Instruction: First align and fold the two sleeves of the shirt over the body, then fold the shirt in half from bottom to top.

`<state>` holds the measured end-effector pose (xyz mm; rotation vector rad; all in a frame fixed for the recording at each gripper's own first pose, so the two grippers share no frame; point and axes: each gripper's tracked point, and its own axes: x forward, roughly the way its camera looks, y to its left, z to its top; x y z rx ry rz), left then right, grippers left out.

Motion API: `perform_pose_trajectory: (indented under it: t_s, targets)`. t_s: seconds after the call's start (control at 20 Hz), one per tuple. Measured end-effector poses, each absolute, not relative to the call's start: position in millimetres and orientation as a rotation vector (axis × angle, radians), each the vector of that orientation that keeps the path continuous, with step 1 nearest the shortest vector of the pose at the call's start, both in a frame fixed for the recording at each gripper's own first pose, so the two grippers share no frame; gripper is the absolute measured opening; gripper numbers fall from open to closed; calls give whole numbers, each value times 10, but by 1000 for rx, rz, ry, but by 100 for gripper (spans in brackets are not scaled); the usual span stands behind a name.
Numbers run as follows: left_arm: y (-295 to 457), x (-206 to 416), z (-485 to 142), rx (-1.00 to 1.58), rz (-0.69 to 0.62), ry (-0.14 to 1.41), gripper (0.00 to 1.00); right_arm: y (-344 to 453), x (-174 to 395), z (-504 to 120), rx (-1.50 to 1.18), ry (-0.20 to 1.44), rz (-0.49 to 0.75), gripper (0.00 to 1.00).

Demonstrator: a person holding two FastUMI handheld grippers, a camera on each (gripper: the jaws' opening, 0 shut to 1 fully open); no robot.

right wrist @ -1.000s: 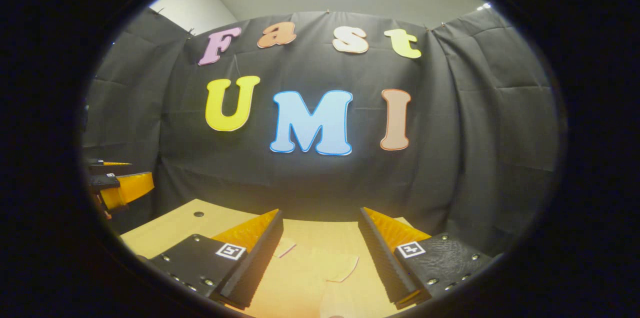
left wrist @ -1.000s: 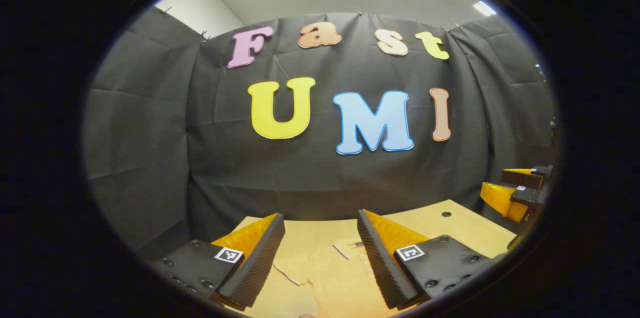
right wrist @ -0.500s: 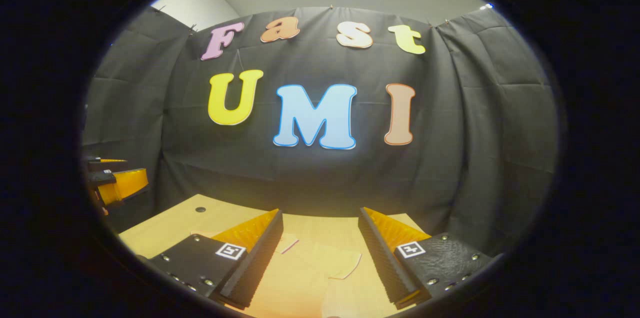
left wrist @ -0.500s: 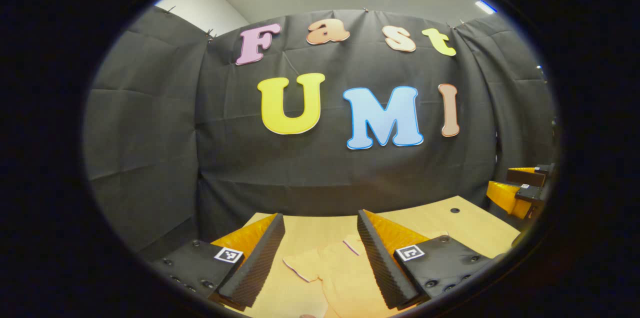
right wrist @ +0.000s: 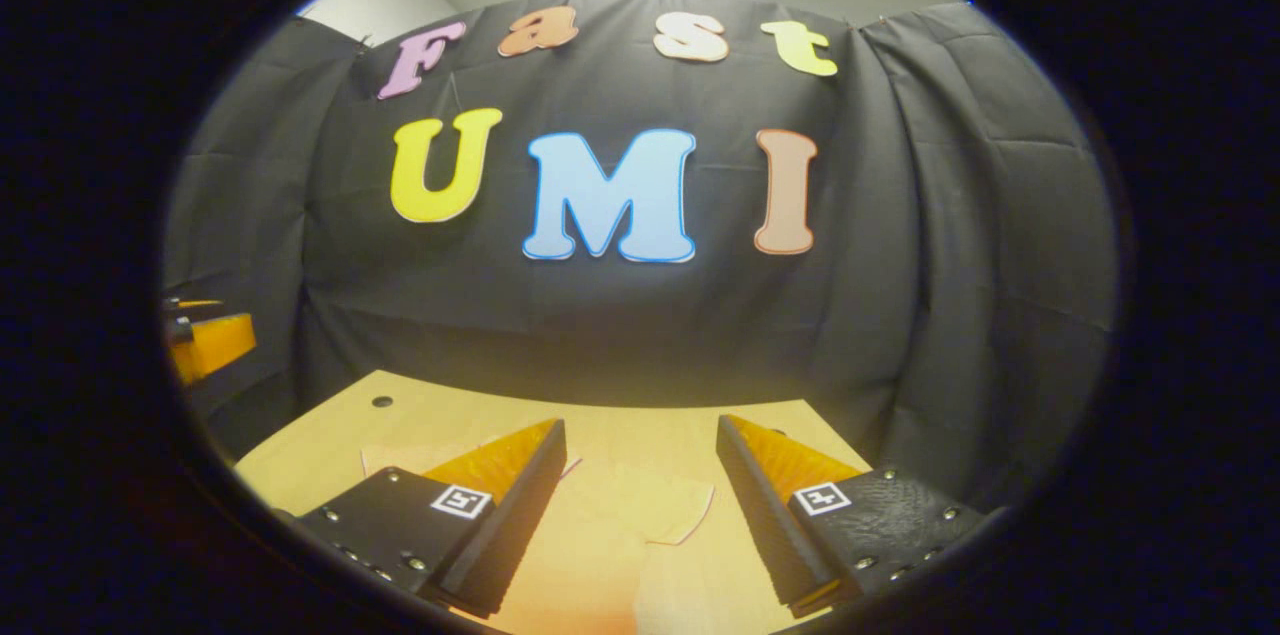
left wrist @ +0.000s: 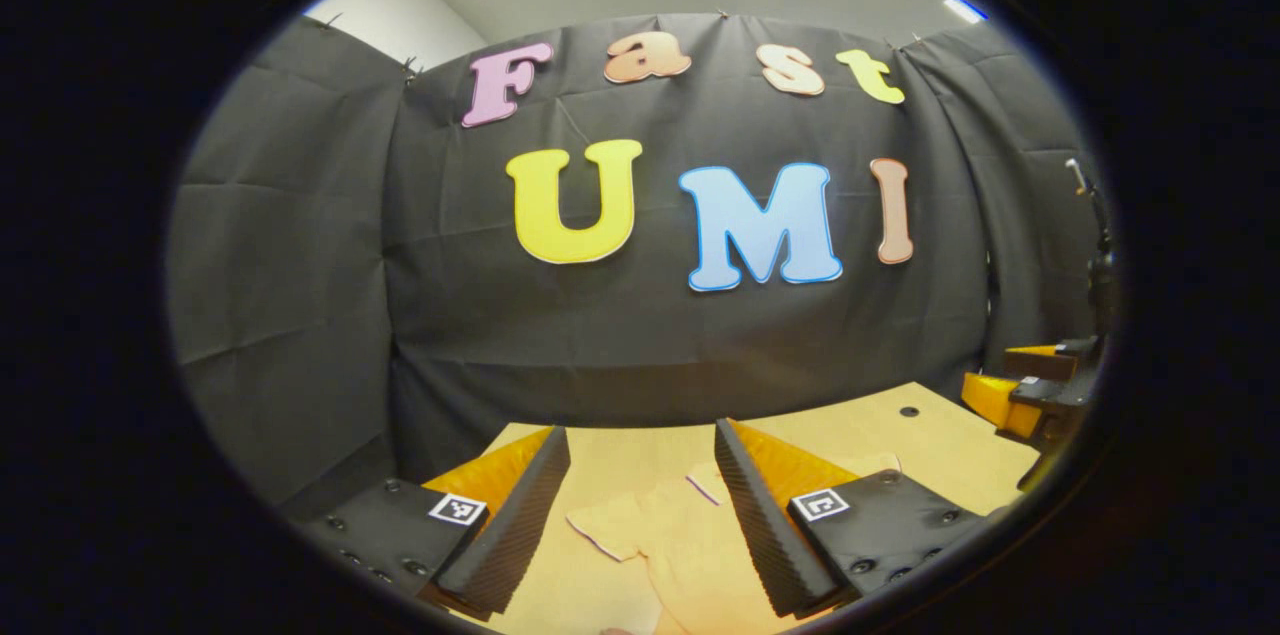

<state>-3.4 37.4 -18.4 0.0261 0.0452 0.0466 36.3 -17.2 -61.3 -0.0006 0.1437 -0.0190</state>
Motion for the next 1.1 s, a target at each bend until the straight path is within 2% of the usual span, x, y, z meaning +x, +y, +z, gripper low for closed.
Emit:
perform_pose_trajectory:
  t_s: [0.3,0.55,1.1]
  targets:
    - [462,-15,-238,27,58,62,95,-464,869,-1133,47,266,-75,94]
    - [563,32,-279,34,86,85,94,-628,1206,-1795,45,408,-91,95]
    - [684,133,-398,45,137,134,94,-798,1563,-3001,61,689,-95,95]
